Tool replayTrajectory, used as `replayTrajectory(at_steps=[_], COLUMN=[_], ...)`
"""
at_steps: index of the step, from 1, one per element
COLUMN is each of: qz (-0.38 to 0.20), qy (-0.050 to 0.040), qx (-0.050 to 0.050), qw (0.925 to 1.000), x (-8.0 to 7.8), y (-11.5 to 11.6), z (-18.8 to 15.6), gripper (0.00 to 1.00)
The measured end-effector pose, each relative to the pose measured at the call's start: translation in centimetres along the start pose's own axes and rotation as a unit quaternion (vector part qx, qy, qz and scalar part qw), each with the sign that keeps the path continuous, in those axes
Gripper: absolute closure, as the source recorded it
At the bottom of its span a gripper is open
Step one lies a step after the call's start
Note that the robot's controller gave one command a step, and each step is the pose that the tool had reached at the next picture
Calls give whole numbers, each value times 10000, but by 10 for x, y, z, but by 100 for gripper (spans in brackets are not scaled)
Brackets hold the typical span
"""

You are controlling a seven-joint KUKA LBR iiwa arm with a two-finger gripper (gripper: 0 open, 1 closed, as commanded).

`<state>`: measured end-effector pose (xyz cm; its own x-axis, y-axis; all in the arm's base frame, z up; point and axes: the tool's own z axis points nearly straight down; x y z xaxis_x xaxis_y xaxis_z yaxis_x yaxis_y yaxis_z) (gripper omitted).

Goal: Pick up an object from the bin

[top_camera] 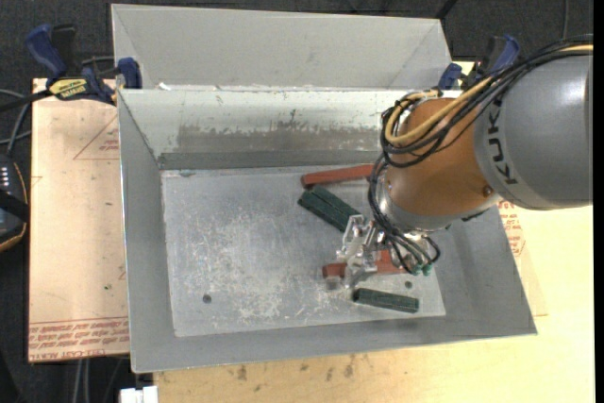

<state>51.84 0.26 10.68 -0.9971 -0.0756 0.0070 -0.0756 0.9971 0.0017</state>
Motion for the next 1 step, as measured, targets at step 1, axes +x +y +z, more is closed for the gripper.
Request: replayTrajectory(at_steps=[1], qz=[0], qy=[-49], qx=[5], qw=[10000], x=[-3], y=[0], z=[-16], gripper=[100])
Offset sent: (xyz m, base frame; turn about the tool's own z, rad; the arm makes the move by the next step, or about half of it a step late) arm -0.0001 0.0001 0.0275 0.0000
